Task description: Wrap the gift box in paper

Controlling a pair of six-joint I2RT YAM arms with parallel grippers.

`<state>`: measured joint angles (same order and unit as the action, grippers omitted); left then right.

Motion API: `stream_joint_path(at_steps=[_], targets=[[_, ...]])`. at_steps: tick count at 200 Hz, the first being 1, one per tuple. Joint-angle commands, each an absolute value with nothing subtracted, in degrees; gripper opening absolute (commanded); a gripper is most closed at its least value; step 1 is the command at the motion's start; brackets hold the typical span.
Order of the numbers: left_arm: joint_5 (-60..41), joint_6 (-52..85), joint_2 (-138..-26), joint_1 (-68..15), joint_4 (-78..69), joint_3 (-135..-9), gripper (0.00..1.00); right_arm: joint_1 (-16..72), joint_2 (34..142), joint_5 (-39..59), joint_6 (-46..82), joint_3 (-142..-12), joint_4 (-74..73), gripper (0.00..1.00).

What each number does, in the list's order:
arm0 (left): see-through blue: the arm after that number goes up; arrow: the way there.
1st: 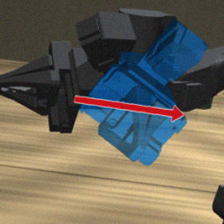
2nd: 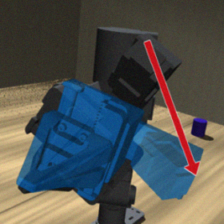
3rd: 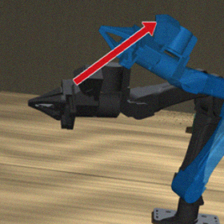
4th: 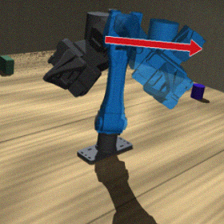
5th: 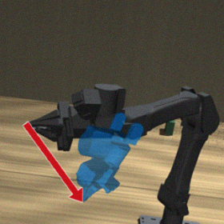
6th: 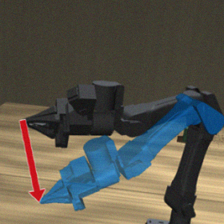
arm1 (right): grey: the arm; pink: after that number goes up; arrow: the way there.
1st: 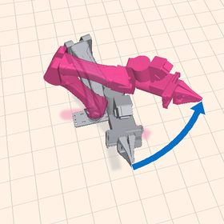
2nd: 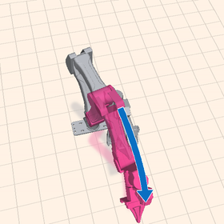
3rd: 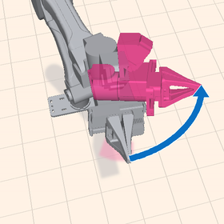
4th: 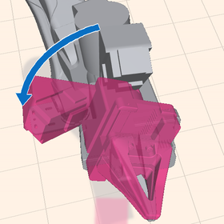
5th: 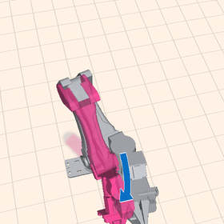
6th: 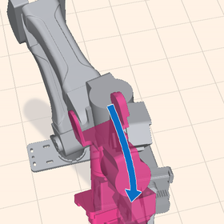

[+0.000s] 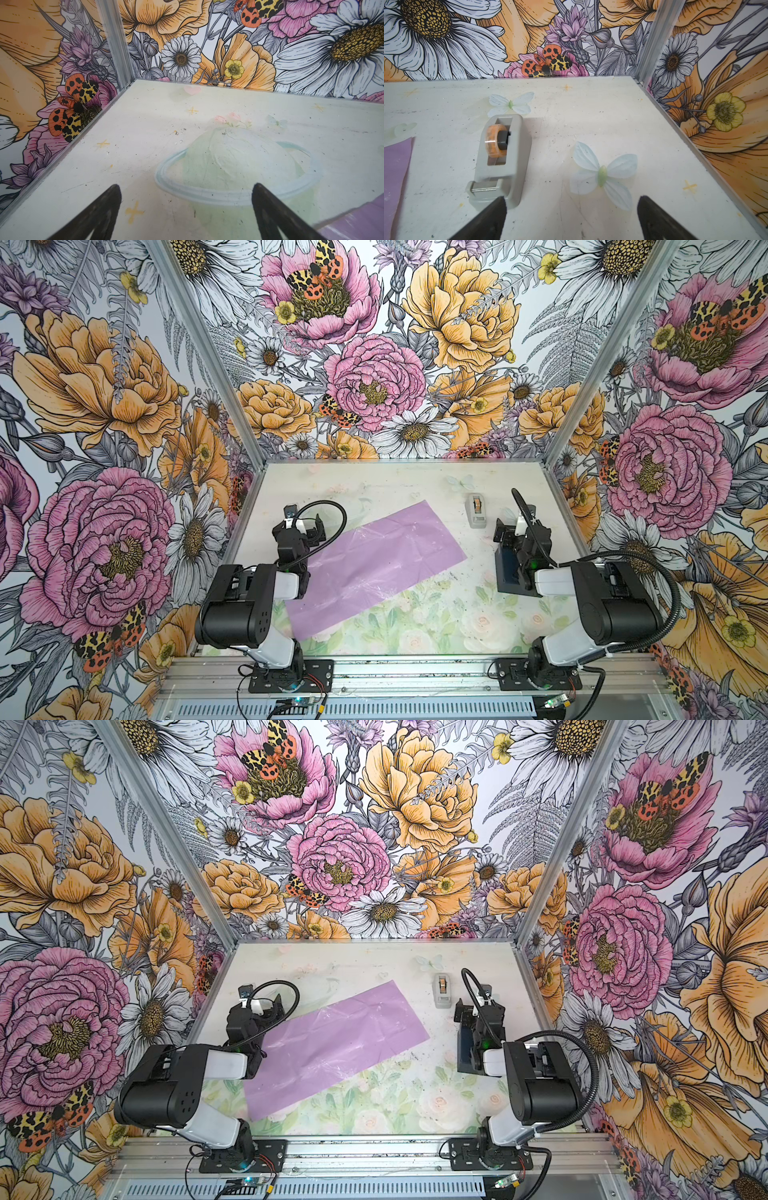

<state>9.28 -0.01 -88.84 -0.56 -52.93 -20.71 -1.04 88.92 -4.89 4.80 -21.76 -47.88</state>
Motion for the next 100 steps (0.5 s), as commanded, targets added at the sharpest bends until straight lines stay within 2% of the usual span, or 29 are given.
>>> stream_joint_path(at_steps=[1,100], targets=[[7.4,-0.1,-88.8,0.0,-53.5,-21.7,0.99,-0.7,88.1,-5.5,4.1,-22.6,-49.2,1.0],[6.9,0.1,-88.8,0.4,-53.6,-21.6,0.99,-1.3,88.1,-4.9,4.6,-22.7,-49.1,1.0]])
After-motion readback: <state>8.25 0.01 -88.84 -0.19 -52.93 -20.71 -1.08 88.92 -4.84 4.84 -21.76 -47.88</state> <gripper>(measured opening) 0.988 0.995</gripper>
